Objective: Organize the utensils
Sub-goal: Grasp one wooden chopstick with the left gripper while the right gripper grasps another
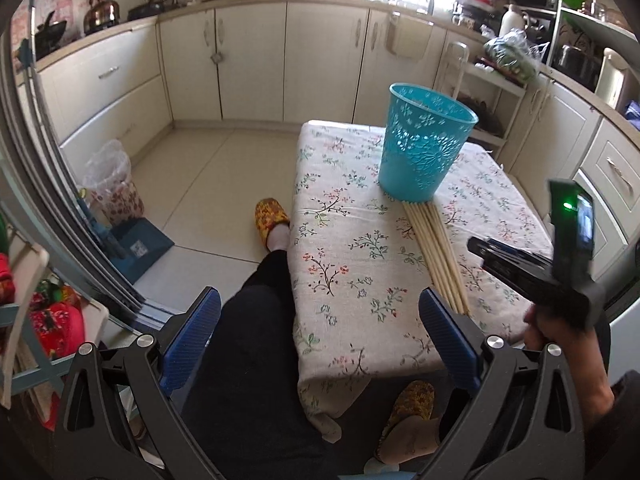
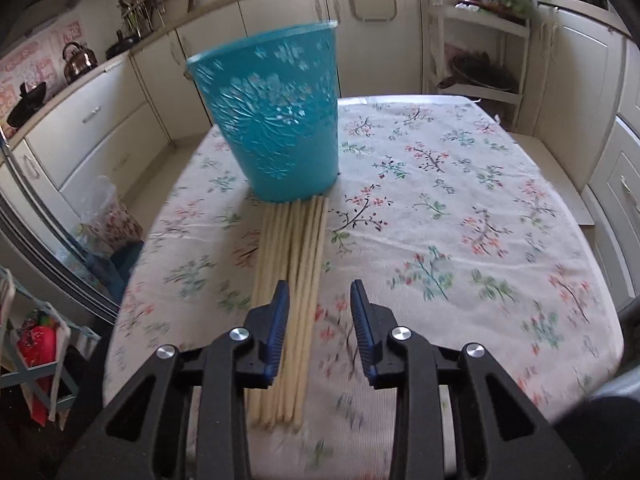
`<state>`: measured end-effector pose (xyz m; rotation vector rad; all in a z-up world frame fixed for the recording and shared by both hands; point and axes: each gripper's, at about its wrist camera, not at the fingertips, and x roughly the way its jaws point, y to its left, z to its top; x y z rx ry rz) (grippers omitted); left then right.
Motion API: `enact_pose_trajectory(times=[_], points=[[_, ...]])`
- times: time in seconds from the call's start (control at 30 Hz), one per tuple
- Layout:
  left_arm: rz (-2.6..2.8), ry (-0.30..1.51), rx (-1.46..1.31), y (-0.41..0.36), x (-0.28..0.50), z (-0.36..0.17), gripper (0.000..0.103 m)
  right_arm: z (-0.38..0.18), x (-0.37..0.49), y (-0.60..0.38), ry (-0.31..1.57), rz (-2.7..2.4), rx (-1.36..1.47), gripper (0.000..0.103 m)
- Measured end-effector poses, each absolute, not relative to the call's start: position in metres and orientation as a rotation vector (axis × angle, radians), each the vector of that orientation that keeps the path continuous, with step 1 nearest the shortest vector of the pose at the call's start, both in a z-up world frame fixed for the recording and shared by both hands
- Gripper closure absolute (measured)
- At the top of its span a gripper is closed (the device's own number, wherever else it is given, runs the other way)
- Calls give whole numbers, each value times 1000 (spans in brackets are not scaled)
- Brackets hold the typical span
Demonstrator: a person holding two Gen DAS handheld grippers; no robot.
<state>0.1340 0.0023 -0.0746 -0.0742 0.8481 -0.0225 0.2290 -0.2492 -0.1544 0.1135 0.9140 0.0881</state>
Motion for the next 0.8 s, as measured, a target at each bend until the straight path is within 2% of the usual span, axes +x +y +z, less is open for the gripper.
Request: enact_pose_trajectory(times=[0.2, 0.47, 0.53, 0.63, 0.8], points=[[-34, 897, -68, -11, 170, -94, 8, -175, 254, -247, 971, 96, 85, 83], [-56, 955, -51, -37, 219, -124, 8, -179, 268, -245, 977, 127, -8, 87], [-62, 973, -55, -45, 234, -129, 8, -177, 272, -245, 1001, 152, -47, 93], [-83, 997, -56, -61, 258, -145, 8, -174, 274, -253, 1040, 174, -73, 96], [-49, 1020, -27, -88, 294, -173, 8, -175, 268, -285, 1058, 195, 65, 96]])
